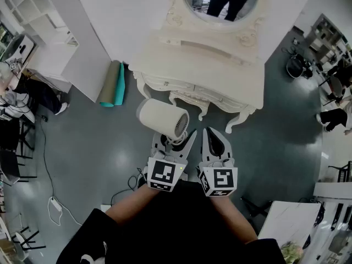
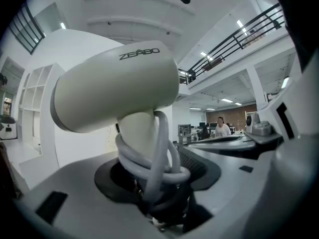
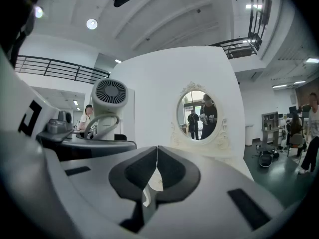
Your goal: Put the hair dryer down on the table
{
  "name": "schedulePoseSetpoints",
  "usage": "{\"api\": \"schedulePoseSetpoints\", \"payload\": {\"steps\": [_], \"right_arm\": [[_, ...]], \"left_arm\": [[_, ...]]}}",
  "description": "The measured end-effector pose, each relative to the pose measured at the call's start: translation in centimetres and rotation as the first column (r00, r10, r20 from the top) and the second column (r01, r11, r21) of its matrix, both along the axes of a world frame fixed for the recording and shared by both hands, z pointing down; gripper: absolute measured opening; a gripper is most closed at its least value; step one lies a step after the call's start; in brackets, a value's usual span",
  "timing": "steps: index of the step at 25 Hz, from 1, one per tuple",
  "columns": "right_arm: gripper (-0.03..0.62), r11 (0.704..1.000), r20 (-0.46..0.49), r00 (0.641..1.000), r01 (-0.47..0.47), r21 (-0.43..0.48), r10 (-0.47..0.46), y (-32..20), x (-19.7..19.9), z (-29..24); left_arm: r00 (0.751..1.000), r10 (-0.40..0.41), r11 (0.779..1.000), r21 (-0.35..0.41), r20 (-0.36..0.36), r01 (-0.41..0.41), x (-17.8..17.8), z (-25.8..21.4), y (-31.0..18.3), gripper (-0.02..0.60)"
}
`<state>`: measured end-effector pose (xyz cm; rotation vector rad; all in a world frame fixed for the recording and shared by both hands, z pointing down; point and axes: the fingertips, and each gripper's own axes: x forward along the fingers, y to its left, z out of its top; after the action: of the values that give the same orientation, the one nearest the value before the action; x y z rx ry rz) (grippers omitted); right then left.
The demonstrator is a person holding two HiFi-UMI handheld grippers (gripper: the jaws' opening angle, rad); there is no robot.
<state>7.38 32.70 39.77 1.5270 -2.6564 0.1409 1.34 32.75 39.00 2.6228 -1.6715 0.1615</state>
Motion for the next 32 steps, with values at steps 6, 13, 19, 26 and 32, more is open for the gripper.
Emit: {"api": "schedulePoseSetpoints", "payload": {"steps": [6,13,19,26,32], "right_arm": [[0.020,0.997,0.028,1.000,0.009,0.076,-0.011,0.2,1.1,-1.1],[0.021,0.997,0.050,0.999,0.009,0.079,-0.013,0.3,2.2,-0.9],[0.021,0.999,0.046,0.999,-0.011,0.047,0.009,-0.4,3.2,-0.1],[0.021,0.999,0.038,0.999,-0.030,0.025,0.029,-3.4,3.4,1.2],[0.021,0.999,0.021,0.998,-0.052,0.007,0.051,-7.7,3.3,1.8]], "left_arm": [[1.000,-0.006,1.000,0.020,0.008,0.006,0.9,0.0,0.1,0.258],[1.000,-0.007,1.000,0.024,0.003,0.007,2.0,0.3,0.0,0.258],[1.000,-0.021,0.999,0.044,0.009,0.021,1.7,-0.1,-0.1,0.258],[0.998,-0.058,0.997,0.054,-0.009,0.059,-0.5,0.1,-3.3,0.258],[0.999,-0.039,0.998,0.048,-0.006,0.039,-1.1,0.5,-7.8,0.258]]}}
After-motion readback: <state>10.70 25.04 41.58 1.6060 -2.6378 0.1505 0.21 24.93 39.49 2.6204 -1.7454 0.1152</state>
